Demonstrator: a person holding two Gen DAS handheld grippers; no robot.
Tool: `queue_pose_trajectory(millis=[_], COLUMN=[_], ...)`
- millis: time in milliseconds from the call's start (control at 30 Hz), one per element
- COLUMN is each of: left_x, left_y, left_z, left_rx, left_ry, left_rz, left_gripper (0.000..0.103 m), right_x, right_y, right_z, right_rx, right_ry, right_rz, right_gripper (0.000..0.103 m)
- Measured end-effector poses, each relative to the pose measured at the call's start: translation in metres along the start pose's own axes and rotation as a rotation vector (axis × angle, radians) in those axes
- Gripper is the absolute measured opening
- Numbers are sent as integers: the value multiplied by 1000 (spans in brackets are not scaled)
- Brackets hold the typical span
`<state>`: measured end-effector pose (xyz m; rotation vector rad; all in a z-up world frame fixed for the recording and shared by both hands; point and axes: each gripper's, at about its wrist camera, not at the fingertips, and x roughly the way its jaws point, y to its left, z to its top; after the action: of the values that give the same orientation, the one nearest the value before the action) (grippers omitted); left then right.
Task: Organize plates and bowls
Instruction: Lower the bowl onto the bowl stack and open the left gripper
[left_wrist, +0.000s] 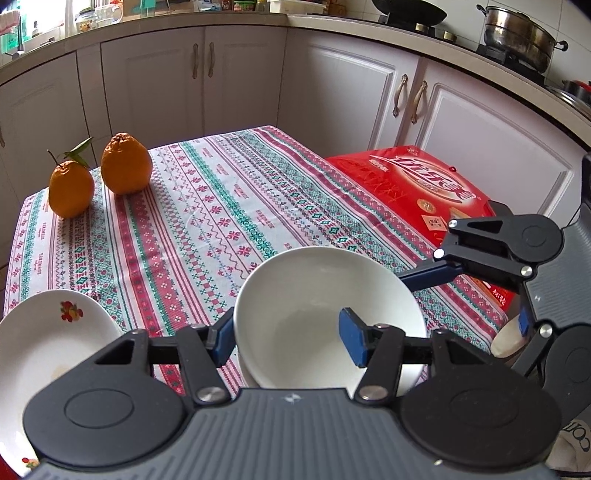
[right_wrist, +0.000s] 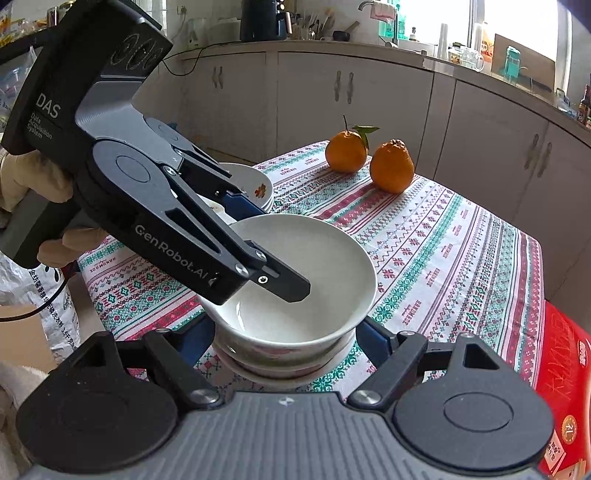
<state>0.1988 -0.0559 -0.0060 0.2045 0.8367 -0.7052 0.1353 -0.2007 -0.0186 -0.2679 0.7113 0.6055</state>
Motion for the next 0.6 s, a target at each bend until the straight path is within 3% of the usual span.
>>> queue_pose_trajectory(millis=[367,433,500,533,600], left_x=[4,4,4,4,3], left_y=[2,2,2,2,2], left_z=[-2,-3,-4,-4,-5], left_rx=[-5,-5,-8,-3,4], left_ry=[3,0,2,0,-6], left_rz=[-4,-6,-12,-9,0], left_gripper=[57,61,69,72,73], right_x=[4,5,6,5,1], right_y=[-1,-2,-4,-4,-4], right_z=[0,0,-1,-2,-2], right_rx=[7,10,14,12,7], right_ry=[9,10,10,1,-23], right_rz=[9,15,16,8,-2], right_gripper=[87,87,90,97,103])
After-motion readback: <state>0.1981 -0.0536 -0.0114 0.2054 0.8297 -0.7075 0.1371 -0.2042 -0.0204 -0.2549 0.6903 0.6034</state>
